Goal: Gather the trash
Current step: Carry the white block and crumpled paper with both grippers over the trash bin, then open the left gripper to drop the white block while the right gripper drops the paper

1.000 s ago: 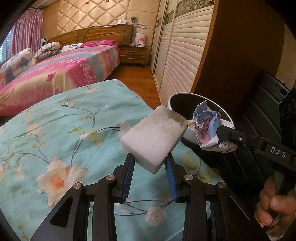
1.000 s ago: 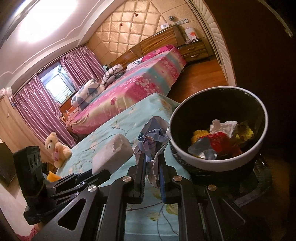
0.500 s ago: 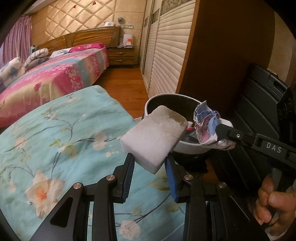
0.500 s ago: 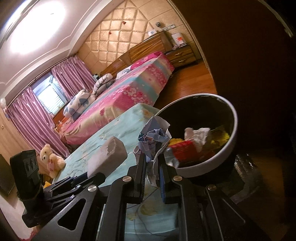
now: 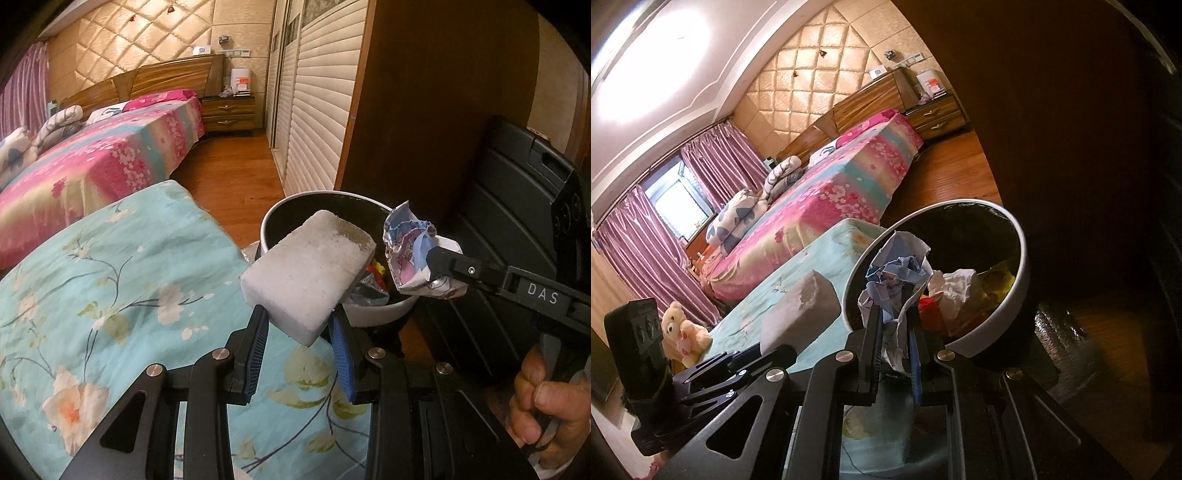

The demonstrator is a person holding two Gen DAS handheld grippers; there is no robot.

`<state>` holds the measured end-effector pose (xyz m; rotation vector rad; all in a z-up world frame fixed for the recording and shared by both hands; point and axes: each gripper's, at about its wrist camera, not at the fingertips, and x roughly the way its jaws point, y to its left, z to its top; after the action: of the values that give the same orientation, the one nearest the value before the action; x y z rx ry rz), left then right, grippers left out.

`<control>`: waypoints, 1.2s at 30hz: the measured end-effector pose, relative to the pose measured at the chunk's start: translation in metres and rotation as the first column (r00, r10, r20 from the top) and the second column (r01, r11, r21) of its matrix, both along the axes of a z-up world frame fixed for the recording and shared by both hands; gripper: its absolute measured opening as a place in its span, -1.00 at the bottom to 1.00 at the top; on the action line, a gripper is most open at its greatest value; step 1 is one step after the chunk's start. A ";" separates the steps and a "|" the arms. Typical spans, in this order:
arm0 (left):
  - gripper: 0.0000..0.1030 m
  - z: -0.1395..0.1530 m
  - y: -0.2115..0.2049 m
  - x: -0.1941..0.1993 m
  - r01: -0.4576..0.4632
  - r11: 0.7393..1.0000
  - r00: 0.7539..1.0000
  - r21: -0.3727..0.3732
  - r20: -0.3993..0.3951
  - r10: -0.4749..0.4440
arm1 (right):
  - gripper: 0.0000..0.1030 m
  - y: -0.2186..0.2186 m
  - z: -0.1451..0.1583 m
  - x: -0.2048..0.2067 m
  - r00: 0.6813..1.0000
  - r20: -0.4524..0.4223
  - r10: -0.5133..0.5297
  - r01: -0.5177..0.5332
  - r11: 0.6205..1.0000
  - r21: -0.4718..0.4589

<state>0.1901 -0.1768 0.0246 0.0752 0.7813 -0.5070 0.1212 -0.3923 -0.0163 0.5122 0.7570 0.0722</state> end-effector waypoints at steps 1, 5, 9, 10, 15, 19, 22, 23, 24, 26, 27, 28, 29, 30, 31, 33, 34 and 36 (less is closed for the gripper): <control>-0.37 0.000 -0.002 0.002 0.001 1.000 1.000 0.001 0.000 -0.001 | -0.75 -0.001 0.001 0.000 1.000 0.001 -0.002 0.002 1.000 -0.001; -0.37 0.000 -0.008 0.009 0.008 1.000 1.000 0.003 0.004 -0.008 | -0.75 -0.004 0.002 0.004 1.000 0.003 -0.009 0.009 1.000 -0.007; -0.37 -0.002 -0.015 0.015 0.014 1.000 1.000 0.007 0.003 -0.014 | -0.75 -0.009 0.004 0.011 1.000 0.004 -0.010 0.010 1.000 -0.016; -0.37 -0.003 -0.018 0.017 0.016 1.000 1.000 0.008 0.002 -0.016 | -0.75 -0.010 0.003 0.012 1.000 0.003 -0.010 0.011 1.000 -0.018; -0.37 -0.004 -0.027 0.025 0.022 1.000 1.000 0.017 0.001 -0.022 | -0.74 -0.014 0.002 0.018 1.000 -0.001 -0.015 0.015 1.000 -0.024; -0.36 -0.005 -0.032 0.031 0.021 1.000 1.000 0.021 -0.002 -0.021 | -0.71 -0.016 0.000 0.023 1.000 -0.009 -0.016 0.016 0.999 -0.030; -0.36 -0.006 -0.034 0.035 0.019 1.000 1.000 0.022 -0.007 -0.019 | -0.69 -0.018 -0.002 0.028 1.000 -0.018 -0.018 0.018 0.999 -0.033; -0.36 -0.006 -0.036 0.037 0.019 1.000 1.000 0.022 -0.009 -0.019 | -0.69 -0.019 -0.002 0.029 1.000 -0.020 -0.018 0.017 0.999 -0.033; -0.36 -0.006 -0.037 0.039 0.019 1.000 1.000 0.023 -0.010 -0.019 | -0.69 -0.019 -0.003 0.031 1.000 -0.021 -0.018 0.017 0.999 -0.035; -0.35 -0.007 -0.040 0.043 0.020 0.999 1.000 0.027 -0.011 -0.020 | -0.69 -0.020 -0.003 0.033 1.000 -0.024 -0.019 0.018 0.999 -0.038; -0.35 -0.008 -0.042 0.044 0.021 0.999 1.000 0.030 -0.012 -0.020 | -0.68 -0.019 -0.003 0.034 0.999 -0.025 -0.019 0.018 0.999 -0.039; -0.35 -0.008 -0.043 0.046 0.021 0.999 1.000 0.031 -0.013 -0.021 | -0.68 -0.019 -0.003 0.035 0.999 -0.027 -0.020 0.019 0.999 -0.042; -0.35 -0.009 -0.044 0.048 0.022 0.999 1.000 0.032 -0.016 -0.021 | -0.68 -0.019 -0.003 0.036 0.999 -0.029 -0.021 0.019 0.999 -0.043; -0.34 -0.008 -0.044 0.050 0.023 0.999 1.000 0.032 -0.017 -0.022 | -0.68 -0.020 -0.004 0.036 0.999 -0.030 -0.021 0.020 0.999 -0.044; -0.34 -0.008 -0.046 0.051 0.022 0.999 1.000 0.032 -0.018 -0.022 | -0.68 -0.022 -0.004 0.037 0.999 -0.032 -0.022 0.021 0.999 -0.045; -0.33 -0.009 -0.047 0.055 0.021 0.999 1.000 0.032 -0.022 -0.021 | -0.68 -0.024 -0.005 0.038 0.999 -0.038 -0.024 0.023 0.999 -0.047; -0.32 -0.009 -0.048 0.056 0.021 0.999 0.999 0.032 -0.025 -0.020 | -0.67 -0.025 -0.006 0.038 0.999 -0.041 -0.026 0.024 0.999 -0.045; -0.29 -0.009 -0.050 0.060 0.023 0.999 0.999 0.029 -0.032 -0.022 | -0.67 -0.026 -0.007 0.038 0.999 -0.045 -0.028 0.027 0.999 -0.040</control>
<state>0.2498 -0.2267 0.0153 0.1038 0.8198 -0.5194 0.1589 -0.4180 -0.0229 0.4876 0.7943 0.0198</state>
